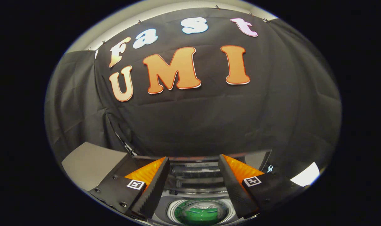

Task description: Put the clothes into the washing machine and then close the washing machine lid.

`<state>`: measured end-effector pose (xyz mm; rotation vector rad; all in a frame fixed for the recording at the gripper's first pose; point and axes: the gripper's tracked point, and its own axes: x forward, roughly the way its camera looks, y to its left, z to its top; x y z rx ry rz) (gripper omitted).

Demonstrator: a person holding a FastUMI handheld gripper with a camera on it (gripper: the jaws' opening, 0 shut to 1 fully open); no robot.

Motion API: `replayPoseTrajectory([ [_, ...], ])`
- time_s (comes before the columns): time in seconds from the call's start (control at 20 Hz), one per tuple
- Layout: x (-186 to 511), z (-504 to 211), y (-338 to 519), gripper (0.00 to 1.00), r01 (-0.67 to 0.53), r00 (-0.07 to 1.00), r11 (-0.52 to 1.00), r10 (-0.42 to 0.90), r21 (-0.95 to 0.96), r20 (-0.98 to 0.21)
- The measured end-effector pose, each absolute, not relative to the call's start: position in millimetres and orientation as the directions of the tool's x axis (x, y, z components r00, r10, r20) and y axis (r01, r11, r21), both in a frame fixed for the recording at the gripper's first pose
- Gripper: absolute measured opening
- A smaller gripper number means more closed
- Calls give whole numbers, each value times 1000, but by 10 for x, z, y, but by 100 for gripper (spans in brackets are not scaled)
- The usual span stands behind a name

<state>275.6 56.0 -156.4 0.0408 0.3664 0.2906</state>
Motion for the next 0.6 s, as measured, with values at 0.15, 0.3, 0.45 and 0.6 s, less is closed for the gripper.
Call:
replayPoseTrajectory([
  [0.15, 3170, -1606, 655, 98, -257, 888, 963, 269, 82, -374],
  [0.3, 3537, -1828, 803, 98, -253, 866, 966, 249, 49, -434],
  [0.45, 3743, -2077, 851, 99, -248, 842, 968, 234, 37, -486],
  [0.6, 3839, -2365, 853, 99, -226, 812, 974, 206, 30, -546],
])
